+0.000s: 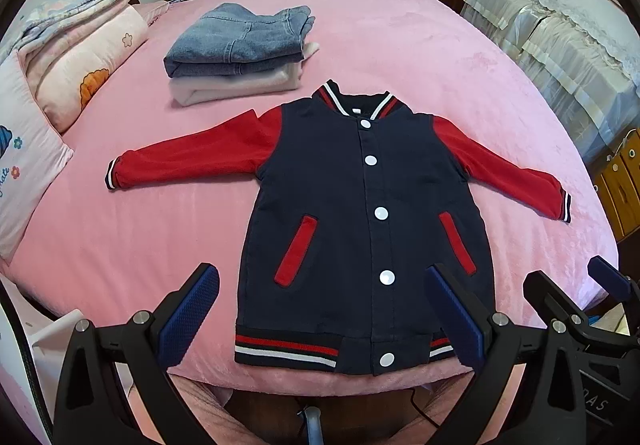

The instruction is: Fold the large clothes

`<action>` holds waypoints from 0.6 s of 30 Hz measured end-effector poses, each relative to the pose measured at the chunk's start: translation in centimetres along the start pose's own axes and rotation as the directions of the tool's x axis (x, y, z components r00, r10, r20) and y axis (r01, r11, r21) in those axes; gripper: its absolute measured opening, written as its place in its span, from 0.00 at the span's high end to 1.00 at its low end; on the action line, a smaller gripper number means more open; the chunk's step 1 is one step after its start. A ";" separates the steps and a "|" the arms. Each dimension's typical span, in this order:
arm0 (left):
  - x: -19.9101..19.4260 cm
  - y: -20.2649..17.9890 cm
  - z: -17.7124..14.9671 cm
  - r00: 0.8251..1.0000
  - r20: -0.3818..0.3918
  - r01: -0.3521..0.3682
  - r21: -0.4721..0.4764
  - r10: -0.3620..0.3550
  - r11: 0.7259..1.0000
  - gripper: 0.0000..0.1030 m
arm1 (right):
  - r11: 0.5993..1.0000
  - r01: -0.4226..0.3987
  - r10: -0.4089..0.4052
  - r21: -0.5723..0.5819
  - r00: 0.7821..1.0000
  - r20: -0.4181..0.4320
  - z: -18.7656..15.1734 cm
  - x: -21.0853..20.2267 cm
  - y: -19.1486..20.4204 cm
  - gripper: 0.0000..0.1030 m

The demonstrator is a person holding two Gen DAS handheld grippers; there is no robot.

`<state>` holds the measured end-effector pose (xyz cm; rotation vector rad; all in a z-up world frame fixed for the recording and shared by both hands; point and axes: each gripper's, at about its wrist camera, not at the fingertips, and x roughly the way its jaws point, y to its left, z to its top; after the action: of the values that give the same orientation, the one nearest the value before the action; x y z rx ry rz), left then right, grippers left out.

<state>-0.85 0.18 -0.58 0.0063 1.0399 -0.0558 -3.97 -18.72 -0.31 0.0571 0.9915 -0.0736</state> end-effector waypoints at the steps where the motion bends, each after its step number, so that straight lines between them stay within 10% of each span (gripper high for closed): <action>1: 0.0 0.0 0.1 1.000 0.000 -0.002 0.000 0.002 1.000 0.02 | 1.000 -0.001 0.001 0.001 1.000 0.001 0.0 -0.1 0.0 0.01; 18: -0.9 0.1 -0.3 0.999 0.023 -0.023 0.004 0.023 1.000 0.02 | 1.000 -0.002 0.002 0.001 1.000 0.005 -0.4 -0.4 0.0 0.01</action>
<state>-1.51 0.31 0.03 0.0214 1.0168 -0.0372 -4.50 -18.64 -0.14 0.0591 0.9860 -0.0725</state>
